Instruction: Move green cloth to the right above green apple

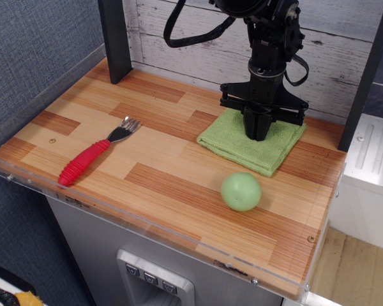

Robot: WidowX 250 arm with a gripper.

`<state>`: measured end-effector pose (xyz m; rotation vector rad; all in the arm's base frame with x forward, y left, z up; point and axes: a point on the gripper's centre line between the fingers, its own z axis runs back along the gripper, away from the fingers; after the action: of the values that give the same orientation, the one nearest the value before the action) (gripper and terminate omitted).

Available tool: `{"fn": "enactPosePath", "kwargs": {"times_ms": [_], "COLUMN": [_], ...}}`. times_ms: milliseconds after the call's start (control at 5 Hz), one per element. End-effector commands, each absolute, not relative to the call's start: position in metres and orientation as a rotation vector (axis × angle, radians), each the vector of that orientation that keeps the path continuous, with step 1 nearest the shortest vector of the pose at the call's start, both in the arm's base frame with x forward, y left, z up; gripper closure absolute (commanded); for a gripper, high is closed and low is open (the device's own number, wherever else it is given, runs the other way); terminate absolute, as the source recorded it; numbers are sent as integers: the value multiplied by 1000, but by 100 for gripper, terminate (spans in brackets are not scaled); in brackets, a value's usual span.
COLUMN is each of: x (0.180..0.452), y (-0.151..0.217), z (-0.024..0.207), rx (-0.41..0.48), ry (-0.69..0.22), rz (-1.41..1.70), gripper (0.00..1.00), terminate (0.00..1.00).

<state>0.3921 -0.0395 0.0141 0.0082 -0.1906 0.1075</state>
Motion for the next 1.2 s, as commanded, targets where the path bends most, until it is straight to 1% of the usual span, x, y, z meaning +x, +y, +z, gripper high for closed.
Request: {"fn": "enactPosePath", "kwargs": {"times_ms": [0,200,400,600,800,1000], "x": [395,392,389,392,394,400], "y": [-52,-57,-52,-45,-44,-41], "z": [25,31,44,49,55,63], "rx": [-39,-54,-61,-86,-74,-84], "ry": [-221,-245,-268,-273,-311,-347], "rz": [95,86,93,94,87,97], "gripper": [100,100,0,0,0,0], "terminate": [0,0,0,0,0,0]}}
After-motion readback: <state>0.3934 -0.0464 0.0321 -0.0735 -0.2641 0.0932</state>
